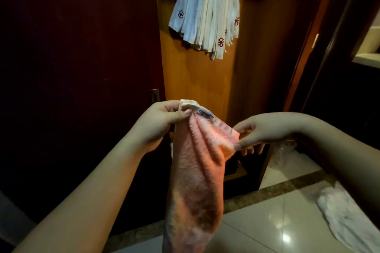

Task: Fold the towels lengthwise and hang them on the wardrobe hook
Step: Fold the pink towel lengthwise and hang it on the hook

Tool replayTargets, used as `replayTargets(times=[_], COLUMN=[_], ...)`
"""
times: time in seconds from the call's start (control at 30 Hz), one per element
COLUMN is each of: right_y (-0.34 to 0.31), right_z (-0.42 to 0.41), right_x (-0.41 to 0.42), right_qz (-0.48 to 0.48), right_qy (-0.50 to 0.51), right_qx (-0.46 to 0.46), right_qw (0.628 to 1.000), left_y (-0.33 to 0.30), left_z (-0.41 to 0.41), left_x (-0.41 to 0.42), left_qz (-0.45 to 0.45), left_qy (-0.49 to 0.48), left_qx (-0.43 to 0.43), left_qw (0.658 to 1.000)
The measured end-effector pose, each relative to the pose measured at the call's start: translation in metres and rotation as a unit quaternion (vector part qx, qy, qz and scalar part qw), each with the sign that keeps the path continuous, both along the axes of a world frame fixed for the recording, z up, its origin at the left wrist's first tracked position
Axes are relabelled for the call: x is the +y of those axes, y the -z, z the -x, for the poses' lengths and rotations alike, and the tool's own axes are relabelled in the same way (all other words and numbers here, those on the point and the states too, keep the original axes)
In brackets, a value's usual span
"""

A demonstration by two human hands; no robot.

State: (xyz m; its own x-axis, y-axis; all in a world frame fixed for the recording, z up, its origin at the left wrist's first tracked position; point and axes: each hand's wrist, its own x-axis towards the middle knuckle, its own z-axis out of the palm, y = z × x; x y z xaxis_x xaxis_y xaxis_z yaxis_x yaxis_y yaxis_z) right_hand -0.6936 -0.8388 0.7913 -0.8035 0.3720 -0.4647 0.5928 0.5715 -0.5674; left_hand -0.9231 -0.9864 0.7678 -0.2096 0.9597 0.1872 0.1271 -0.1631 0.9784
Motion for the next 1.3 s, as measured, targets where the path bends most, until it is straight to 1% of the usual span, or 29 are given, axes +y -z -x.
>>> replayTargets(times=[0.1,0.13,0.17,0.2,0.23,0.3,0.33,0.4,0.5,0.6,0.7,0.77,0.83,0.9,0.97,1.03,1.13,1.3], right_y=[0.004,0.004,0.002,-0.003,-0.010,-0.028,-0.034,-0.038,-0.030,-0.016,0.000,0.007,0.014,0.019,0.024,0.027,0.028,0.023], right_z=[-0.009,-0.011,-0.013,-0.015,-0.018,-0.026,-0.029,-0.032,-0.032,-0.032,-0.029,-0.024,-0.018,-0.014,-0.014,-0.017,-0.024,-0.036], right_x=[0.005,0.006,0.005,0.005,0.004,0.004,0.003,-0.001,-0.008,-0.005,-0.002,-0.001,0.004,0.013,0.025,0.038,0.054,0.084], right_qz=[0.038,0.035,0.015,-0.030,-0.099,-0.236,-0.276,-0.308,-0.305,-0.286,-0.257,-0.259,-0.257,-0.252,-0.260,-0.281,-0.311,-0.335], right_qy=[-0.010,-0.005,0.003,0.015,0.032,0.072,0.088,0.111,0.147,0.211,0.288,0.333,0.367,0.387,0.399,0.409,0.409,0.398], right_qx=[-0.062,-0.078,-0.082,-0.067,-0.040,0.028,0.069,0.154,0.272,0.392,0.489,0.527,0.555,0.583,0.598,0.591,0.578,0.553], right_qw=[0.997,0.996,0.996,0.997,0.994,0.969,0.955,0.932,0.901,0.848,0.782,0.738,0.701,0.668,0.644,0.636,0.634,0.651], left_y=[0.000,-0.001,-0.001,-0.001,0.000,0.001,0.002,0.002,-0.001,-0.004,-0.004,-0.004,-0.004,-0.006,-0.009,-0.014,-0.023,-0.036], left_z=[0.002,0.003,0.006,0.008,0.011,0.016,0.018,0.022,0.018,0.010,0.000,-0.008,-0.018,-0.028,-0.039,-0.048,-0.059,-0.075], left_x=[0.002,0.003,0.004,0.005,0.006,0.008,0.009,0.012,0.017,0.023,0.031,0.036,0.042,0.050,0.058,0.067,0.079,0.100], left_qz=[-0.014,-0.017,-0.020,-0.021,-0.023,-0.025,-0.029,-0.035,-0.047,-0.069,-0.106,-0.132,-0.149,-0.160,-0.167,-0.165,-0.158,-0.156], left_qy=[0.002,-0.003,-0.009,-0.012,-0.017,-0.034,-0.045,-0.054,-0.043,-0.039,-0.043,-0.055,-0.061,-0.062,-0.065,-0.069,-0.075,-0.072], left_qx=[0.010,0.005,0.004,0.006,0.018,0.034,0.030,0.017,-0.009,-0.052,-0.081,-0.082,-0.091,-0.099,-0.100,-0.096,-0.100,-0.106], left_qw=[1.000,1.000,1.000,1.000,0.999,0.999,0.998,0.998,0.998,0.996,0.990,0.986,0.983,0.980,0.979,0.979,0.979,0.979])
